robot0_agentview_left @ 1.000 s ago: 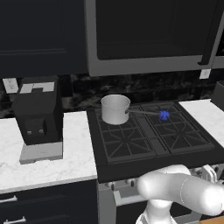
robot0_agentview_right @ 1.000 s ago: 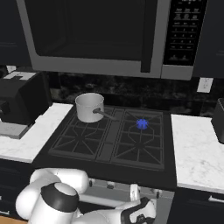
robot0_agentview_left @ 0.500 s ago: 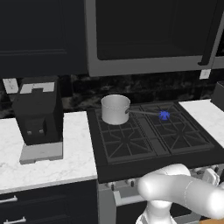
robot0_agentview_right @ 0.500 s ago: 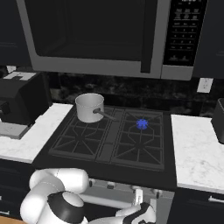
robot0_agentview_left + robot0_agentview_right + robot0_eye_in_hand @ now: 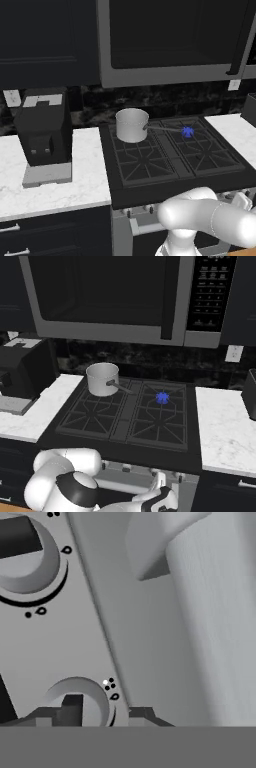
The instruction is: Turn off the rear right burner of the stove.
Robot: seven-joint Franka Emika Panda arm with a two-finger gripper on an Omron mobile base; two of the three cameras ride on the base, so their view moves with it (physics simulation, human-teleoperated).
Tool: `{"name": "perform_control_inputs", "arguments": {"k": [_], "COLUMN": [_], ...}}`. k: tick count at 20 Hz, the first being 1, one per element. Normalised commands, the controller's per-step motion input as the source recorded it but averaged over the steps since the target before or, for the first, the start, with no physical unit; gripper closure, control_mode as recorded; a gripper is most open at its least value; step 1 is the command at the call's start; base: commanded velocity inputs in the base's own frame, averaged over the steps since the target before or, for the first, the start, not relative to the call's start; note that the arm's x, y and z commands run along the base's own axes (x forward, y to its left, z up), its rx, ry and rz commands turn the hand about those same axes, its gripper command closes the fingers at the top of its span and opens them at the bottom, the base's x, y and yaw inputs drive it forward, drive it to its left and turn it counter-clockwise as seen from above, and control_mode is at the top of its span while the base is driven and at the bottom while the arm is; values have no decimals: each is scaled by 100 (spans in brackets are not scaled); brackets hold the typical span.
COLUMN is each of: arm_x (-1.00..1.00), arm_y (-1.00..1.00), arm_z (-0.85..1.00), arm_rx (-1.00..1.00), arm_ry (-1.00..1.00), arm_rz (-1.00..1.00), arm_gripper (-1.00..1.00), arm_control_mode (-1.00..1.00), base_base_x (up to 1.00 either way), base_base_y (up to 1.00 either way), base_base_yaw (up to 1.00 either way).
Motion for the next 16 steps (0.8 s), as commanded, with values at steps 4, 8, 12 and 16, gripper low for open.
{"name": "perform_control_inputs", "arguments": {"k": [4, 8, 12, 16], "arm_x": [0, 0, 0, 4], "arm_y": [-53, -51, -44, -43], "arm_z": [3, 11, 21, 31], "arm_rx": [99, 97, 91, 84], "arm_ry": [0, 0, 0, 0], "arm_rz": [0, 0, 0, 1], "arm_gripper": [100, 100, 100, 100], "arm_control_mode": [-100, -100, -100, -100], "base_base_x": [0, 0, 0, 0], "base_base_y": [0, 0, 0, 0], "base_base_yaw": [0, 0, 0, 0]}}
